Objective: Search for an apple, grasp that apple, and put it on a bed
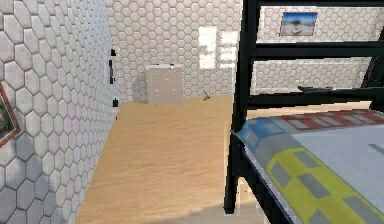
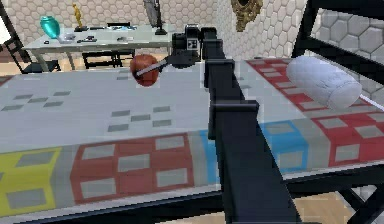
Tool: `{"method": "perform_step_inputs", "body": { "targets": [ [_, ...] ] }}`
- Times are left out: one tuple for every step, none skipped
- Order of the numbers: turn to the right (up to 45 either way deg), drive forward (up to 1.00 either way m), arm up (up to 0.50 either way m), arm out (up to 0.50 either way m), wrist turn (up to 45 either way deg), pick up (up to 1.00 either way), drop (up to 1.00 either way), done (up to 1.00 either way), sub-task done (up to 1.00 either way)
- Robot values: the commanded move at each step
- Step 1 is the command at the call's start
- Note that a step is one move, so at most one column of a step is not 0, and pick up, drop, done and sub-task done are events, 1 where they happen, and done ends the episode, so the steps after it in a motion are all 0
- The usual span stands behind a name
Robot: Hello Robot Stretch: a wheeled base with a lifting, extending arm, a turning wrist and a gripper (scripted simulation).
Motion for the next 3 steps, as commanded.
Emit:
{"method": "perform_step_inputs", "body": {
  "targets": [
    [0.0, 0.00, -0.20, 0.00, 0.0, 0.00, 0.00, 0.00, 0.00],
    [0.0, 0.00, 0.00, 0.00, 0.0, 0.00, 1.00, 0.00, 0.00],
    [0.0, 0.00, 0.00, -0.10, 0.0, 0.00, 0.00, 0.00, 0.00]
  ]
}}
